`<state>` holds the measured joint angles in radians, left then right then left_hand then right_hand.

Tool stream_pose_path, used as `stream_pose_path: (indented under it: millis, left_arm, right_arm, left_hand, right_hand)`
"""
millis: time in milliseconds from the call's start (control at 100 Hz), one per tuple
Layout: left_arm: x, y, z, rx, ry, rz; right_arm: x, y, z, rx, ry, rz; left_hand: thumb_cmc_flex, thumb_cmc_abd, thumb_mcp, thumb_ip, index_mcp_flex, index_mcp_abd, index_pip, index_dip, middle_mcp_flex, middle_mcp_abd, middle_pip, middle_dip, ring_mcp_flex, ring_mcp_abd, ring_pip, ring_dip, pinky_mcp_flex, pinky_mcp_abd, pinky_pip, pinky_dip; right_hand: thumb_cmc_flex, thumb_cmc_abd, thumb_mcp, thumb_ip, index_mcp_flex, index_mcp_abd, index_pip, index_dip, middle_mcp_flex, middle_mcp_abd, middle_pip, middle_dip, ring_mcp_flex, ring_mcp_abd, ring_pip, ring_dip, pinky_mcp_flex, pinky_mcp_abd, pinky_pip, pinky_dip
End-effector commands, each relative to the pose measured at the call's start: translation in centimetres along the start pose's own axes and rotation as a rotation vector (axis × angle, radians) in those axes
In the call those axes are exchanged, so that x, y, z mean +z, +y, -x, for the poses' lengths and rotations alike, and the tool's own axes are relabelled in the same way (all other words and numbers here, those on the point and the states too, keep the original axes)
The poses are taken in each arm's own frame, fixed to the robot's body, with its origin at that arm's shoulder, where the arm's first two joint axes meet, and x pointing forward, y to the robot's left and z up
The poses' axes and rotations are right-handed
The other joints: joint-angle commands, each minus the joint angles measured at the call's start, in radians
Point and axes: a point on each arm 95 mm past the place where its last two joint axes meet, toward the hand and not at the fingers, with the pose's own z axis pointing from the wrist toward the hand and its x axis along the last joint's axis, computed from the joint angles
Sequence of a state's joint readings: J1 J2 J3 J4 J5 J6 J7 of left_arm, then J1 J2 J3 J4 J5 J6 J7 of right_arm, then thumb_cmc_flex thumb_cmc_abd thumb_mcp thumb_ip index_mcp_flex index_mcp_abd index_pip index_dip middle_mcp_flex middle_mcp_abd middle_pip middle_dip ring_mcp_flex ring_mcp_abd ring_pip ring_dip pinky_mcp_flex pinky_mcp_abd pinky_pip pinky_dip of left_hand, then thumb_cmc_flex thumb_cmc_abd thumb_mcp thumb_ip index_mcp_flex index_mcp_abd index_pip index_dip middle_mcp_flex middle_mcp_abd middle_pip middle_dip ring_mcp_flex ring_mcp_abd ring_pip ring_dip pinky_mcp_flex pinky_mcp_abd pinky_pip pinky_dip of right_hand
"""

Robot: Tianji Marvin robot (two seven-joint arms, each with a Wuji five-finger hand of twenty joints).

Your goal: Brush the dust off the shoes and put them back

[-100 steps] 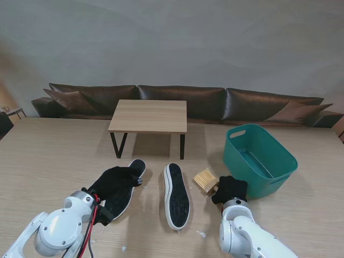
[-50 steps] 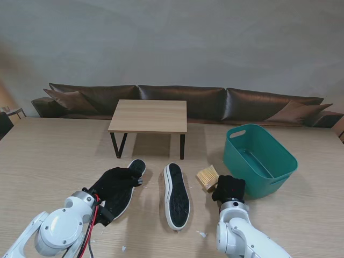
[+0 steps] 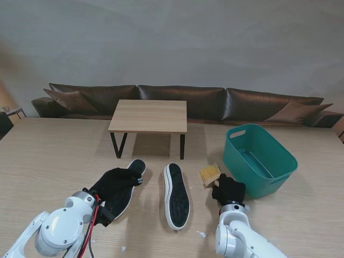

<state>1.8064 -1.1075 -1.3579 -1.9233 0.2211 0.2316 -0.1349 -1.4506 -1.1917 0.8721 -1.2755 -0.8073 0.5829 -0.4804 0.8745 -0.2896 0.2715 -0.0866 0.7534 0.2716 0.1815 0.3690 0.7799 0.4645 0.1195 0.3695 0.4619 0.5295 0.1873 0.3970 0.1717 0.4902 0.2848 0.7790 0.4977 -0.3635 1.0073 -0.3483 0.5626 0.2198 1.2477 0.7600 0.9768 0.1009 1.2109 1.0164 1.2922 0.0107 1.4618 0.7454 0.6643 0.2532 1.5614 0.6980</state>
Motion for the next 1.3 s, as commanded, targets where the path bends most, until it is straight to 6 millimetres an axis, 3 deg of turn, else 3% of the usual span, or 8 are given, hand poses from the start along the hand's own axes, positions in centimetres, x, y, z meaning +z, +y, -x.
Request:
stream_pose_path:
  millis: [0, 190, 420, 610, 780, 830, 1020, 1290]
  left_arm:
    - [-0.08, 0.3, -0.06, -0.006, -0.002, 0.021]
    - [-0.1, 0.27, -0.04, -0.004, -0.006, 0.027]
    - [-0.21, 0.33, 0.04, 0.001, -0.017, 0.037]
    - [-0.3, 0.35, 0.03, 0.004, -0.018, 0.04]
    - [-0.4, 0.33, 0.06, 0.007, -0.02, 0.041]
    - [-0.41, 0.33, 0.07, 0.007, -0.02, 0.041]
    - [-0.47, 0.39, 0.11, 0.007, -0.024, 0.046]
    - [-0.49, 0.41, 0.18, 0.01, -0.03, 0.052]
  right_arm:
    - [-0.27, -0.54, -0.44, 0.003, 0.02, -0.02]
    - [-0.06, -0.44, -0.58, -0.018, 0.043, -0.01]
    - [-0.3, -0.16, -0.46, 0.004, 0.042, -0.018]
    - [-0.72, 0.18, -0.4, 0.039, 0.025, -0.084]
    - [-0.6, 0.23, -0.57, 0.038, 0.034, -0.091]
    - [-0.56, 0.17, -0.58, 0.027, 0.03, -0.096]
    - [-0.41, -0.15, -0.45, 0.007, 0.036, -0.122]
    - [-0.38, -0.31, -0.31, 0.0, 0.042, -0.141]
  left_hand:
    - [0.033, 0.043, -0.039, 0.046, 0.011, 0.0, -0.004, 0.003, -0.002, 0.012, -0.002, -0.001, -0.03, 0.008, -0.014, 0.01, -0.004, -0.032, -0.017, 0.015]
    - [0.038, 0.052, -0.056, 0.048, 0.015, 0.003, -0.002, 0.005, -0.002, 0.013, -0.002, -0.001, -0.031, 0.008, -0.015, 0.011, -0.005, -0.032, -0.017, 0.016]
    - [0.046, 0.061, -0.073, 0.05, 0.019, 0.004, -0.001, 0.007, -0.001, 0.013, -0.001, -0.001, -0.03, 0.007, -0.016, 0.011, -0.005, -0.032, -0.017, 0.017]
    - [0.05, 0.066, -0.086, 0.052, 0.026, 0.006, 0.002, 0.008, -0.001, 0.015, -0.001, -0.001, -0.029, 0.01, -0.015, 0.012, -0.004, -0.032, -0.017, 0.018]
    - [0.055, 0.071, -0.094, 0.053, 0.031, 0.009, 0.004, 0.01, -0.001, 0.014, -0.001, -0.001, -0.03, 0.01, -0.016, 0.012, -0.004, -0.032, -0.017, 0.018]
    - [0.056, 0.072, -0.097, 0.053, 0.035, 0.009, 0.006, 0.011, -0.001, 0.016, -0.001, -0.001, -0.029, 0.01, -0.016, 0.012, -0.003, -0.033, -0.017, 0.018]
    - [0.06, 0.077, -0.106, 0.054, 0.046, 0.012, 0.01, 0.014, -0.001, 0.016, -0.002, -0.001, -0.029, 0.01, -0.016, 0.012, -0.004, -0.032, -0.017, 0.018]
    - [0.068, 0.082, -0.117, 0.056, 0.051, 0.017, 0.012, 0.016, 0.0, 0.017, -0.001, -0.001, -0.029, 0.011, -0.016, 0.012, -0.003, -0.032, -0.017, 0.019]
  right_hand:
    - [0.034, 0.087, 0.011, 0.032, -0.002, 0.074, 0.223, 0.067, -0.009, -0.092, 0.093, 0.034, 0.026, -0.039, 0.039, -0.001, 0.166, -0.002, 0.077, 0.027]
    - [0.004, 0.126, -0.009, 0.04, 0.056, 0.095, 0.204, 0.102, 0.024, -0.098, 0.083, 0.012, 0.025, -0.055, 0.044, 0.008, 0.212, 0.004, 0.056, 0.001]
    - [-0.024, -0.101, 0.225, -0.014, 0.21, 0.024, 0.123, 0.102, 0.171, -0.076, 0.004, 0.012, 0.028, -0.123, 0.077, 0.096, 0.338, -0.004, 0.022, -0.045]
    - [-0.071, -0.316, 0.359, 0.064, 0.295, 0.024, 0.131, 0.045, 0.276, -0.068, -0.042, 0.007, 0.028, -0.143, 0.108, 0.14, 0.426, 0.01, -0.032, -0.067]
    - [-0.189, -0.235, 0.36, 0.203, 0.365, 0.044, 0.119, 0.094, 0.324, -0.083, -0.027, 0.023, 0.028, -0.153, 0.157, 0.178, 0.437, 0.001, -0.006, -0.024]
    - [-0.275, -0.175, 0.217, 0.292, 0.436, -0.013, 0.118, 0.236, 0.33, -0.1, -0.008, 0.035, 0.029, -0.168, 0.173, 0.187, 0.44, -0.002, 0.002, -0.014]
    - [-0.213, 0.047, 0.216, 0.257, 0.537, -0.017, 0.083, 0.304, 0.383, -0.049, -0.014, 0.045, 0.026, -0.115, 0.235, 0.215, 0.446, 0.033, 0.033, 0.013]
    - [-0.225, -0.154, 0.29, 0.323, 0.674, -0.033, 0.03, 0.341, 0.462, -0.024, -0.008, 0.084, 0.025, -0.127, 0.314, 0.257, 0.47, -0.038, 0.12, 0.033]
